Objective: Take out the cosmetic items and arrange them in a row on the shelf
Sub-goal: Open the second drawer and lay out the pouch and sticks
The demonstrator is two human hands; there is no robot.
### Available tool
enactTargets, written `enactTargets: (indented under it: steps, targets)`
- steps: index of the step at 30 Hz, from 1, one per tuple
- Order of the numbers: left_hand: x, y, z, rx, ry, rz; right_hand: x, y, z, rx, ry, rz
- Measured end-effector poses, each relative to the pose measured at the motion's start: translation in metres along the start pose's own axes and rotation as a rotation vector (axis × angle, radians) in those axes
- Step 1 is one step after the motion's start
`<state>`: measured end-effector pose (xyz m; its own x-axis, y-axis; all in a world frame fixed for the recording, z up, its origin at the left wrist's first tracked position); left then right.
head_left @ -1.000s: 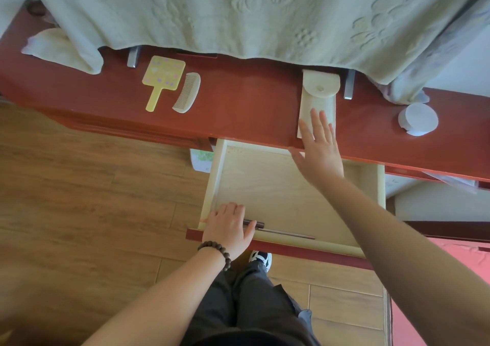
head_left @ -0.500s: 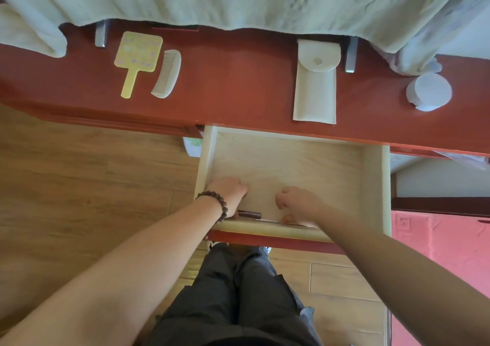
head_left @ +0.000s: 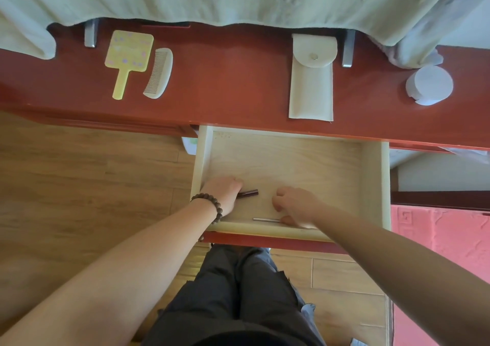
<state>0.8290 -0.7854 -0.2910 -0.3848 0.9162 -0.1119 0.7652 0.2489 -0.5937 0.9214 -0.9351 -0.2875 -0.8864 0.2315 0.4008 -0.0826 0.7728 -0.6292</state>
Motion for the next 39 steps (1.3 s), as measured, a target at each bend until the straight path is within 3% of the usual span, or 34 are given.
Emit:
enactTargets:
  steps: [4,8,13,17,21,29,34,39]
  targets:
    - [0.000,0.002,-0.001,-0.020,-0.038,-0.027,0.001,0.003,-0.003,-0.025,-0.048,0.015]
    - [0.002,0.003,-0.005,-0.057,-0.106,-0.073,-0.003,0.003,-0.008,-0.175,-0.034,0.065]
    - [0.005,0.004,-0.011,-0.091,-0.255,-0.165,-0.004,0.000,-0.011,-0.307,-0.036,0.213]
    - [0.004,0.001,-0.015,-0.122,-0.387,-0.212,-0.002,0.001,-0.015,-0.321,0.007,0.324]
    - [-0.001,-0.007,-0.024,-0.170,-0.463,-0.237,-0.005,-0.003,-0.025,-0.354,0.176,0.412]
    - [-0.001,-0.033,-0.090,-0.469,-0.687,-0.313,0.008,-0.037,-0.094,-0.730,0.720,0.446]
    - [0.017,-0.031,-0.152,-0.667,-0.744,-0.314,0.013,-0.034,-0.163,-0.953,0.828,0.388]
    - [0.045,0.006,-0.197,-0.660,-0.716,-0.314,-0.005,0.003,-0.220,-0.986,0.825,0.464]
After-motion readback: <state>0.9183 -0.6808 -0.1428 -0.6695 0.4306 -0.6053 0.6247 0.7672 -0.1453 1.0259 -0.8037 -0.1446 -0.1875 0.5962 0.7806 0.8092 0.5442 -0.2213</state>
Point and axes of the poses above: each hand's wrist, its own y-axis towards the middle knuckle, its own z-axis out of the palm, x = y × z, the point moved 5 cm from there along y, towards the middle knuckle, and after that the axes turned 6 degrees about -z, right-handed, at the moved point
